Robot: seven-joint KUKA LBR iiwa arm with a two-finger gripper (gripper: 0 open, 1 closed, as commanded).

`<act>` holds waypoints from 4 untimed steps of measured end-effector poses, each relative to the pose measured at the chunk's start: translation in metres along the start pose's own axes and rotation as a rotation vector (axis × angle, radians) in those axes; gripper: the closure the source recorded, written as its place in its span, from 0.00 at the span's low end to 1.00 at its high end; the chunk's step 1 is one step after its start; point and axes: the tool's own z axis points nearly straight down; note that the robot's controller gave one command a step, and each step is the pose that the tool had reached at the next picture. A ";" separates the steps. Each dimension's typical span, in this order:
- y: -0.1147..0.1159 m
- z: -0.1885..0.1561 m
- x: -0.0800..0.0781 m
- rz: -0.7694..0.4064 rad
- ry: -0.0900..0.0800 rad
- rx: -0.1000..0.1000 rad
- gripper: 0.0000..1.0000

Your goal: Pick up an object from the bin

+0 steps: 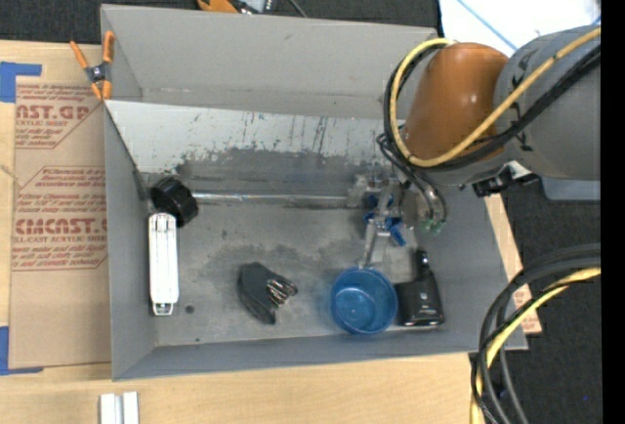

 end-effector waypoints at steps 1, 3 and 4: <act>0.001 0.015 0.035 -0.397 -0.003 -0.001 0.00; 0.033 0.087 0.042 -0.557 0.001 -0.004 0.00; 0.025 0.065 0.023 -0.845 -0.008 0.002 0.00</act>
Offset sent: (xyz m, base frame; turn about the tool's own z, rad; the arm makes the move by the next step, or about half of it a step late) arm 0.0038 -0.0088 -0.0235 -0.4006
